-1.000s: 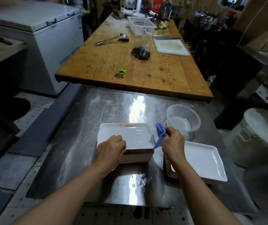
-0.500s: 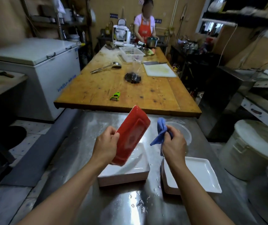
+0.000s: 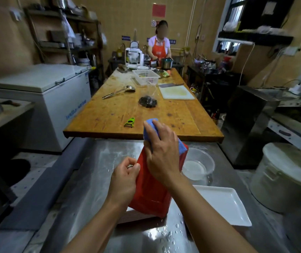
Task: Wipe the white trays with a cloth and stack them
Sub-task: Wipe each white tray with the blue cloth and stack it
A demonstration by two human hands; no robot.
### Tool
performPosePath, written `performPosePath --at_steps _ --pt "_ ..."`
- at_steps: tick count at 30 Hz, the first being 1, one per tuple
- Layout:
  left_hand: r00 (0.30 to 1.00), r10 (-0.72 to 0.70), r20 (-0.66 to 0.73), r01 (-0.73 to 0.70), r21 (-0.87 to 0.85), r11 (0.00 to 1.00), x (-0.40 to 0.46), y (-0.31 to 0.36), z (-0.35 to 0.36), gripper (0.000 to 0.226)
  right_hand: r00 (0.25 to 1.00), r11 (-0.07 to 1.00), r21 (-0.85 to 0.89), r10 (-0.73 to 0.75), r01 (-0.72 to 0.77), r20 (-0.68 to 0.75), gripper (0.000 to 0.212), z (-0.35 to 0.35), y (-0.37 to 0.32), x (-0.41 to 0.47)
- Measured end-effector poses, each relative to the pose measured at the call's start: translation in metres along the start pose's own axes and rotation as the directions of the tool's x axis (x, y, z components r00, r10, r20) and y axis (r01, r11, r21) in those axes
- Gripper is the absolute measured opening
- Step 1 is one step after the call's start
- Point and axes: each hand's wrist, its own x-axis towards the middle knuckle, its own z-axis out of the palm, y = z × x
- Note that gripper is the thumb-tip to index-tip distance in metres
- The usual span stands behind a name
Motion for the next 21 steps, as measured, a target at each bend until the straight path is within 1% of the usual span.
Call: performPosePath --at_steps 3,5,7,9,12,15,18,21 --pt "0.999 -0.022 -0.034 0.02 -0.056 0.998 -0.003 -0.001 0.001 0.023 1.0 1.0 -0.028 0.001 -0.001 0.018 0.042 -0.001 0.01 -0.001" --pt "0.998 -0.039 -0.052 0.033 -0.095 0.995 -0.005 0.0 0.001 0.023 0.997 0.997 -0.019 0.073 -0.073 0.029 0.046 -0.003 0.022 -0.002" --pt "0.995 -0.064 -0.07 0.053 -0.15 0.987 -0.005 0.002 0.0 0.022 0.984 0.983 0.047 0.174 -0.175 0.029 0.045 -0.007 0.038 -0.003" --pt "0.994 -0.09 -0.067 0.075 -0.206 0.976 -0.004 0.006 0.0 0.023 0.969 0.956 0.158 0.24 -0.246 0.059 0.04 -0.01 0.05 -0.003" --pt "0.989 -0.13 -0.071 0.105 -0.282 0.954 -0.004 0.011 0.004 0.024 0.948 0.911 0.263 0.305 -0.317 0.086 0.041 -0.013 0.053 0.002" --pt "0.977 -0.192 -0.088 0.142 -0.397 0.907 -0.002 0.014 0.011 0.023 0.931 0.877 0.313 0.356 -0.364 0.085 0.047 -0.015 0.048 0.005" --pt "0.96 -0.249 -0.13 0.153 -0.498 0.853 0.006 0.018 0.017 0.024 0.91 0.876 0.247 0.39 -0.413 0.14 0.052 -0.016 0.039 -0.004" --pt "0.935 -0.296 -0.192 0.143 -0.561 0.815 0.017 0.025 0.017 0.024 0.903 0.896 0.151 0.39 -0.418 0.18 0.053 -0.016 0.028 -0.022"
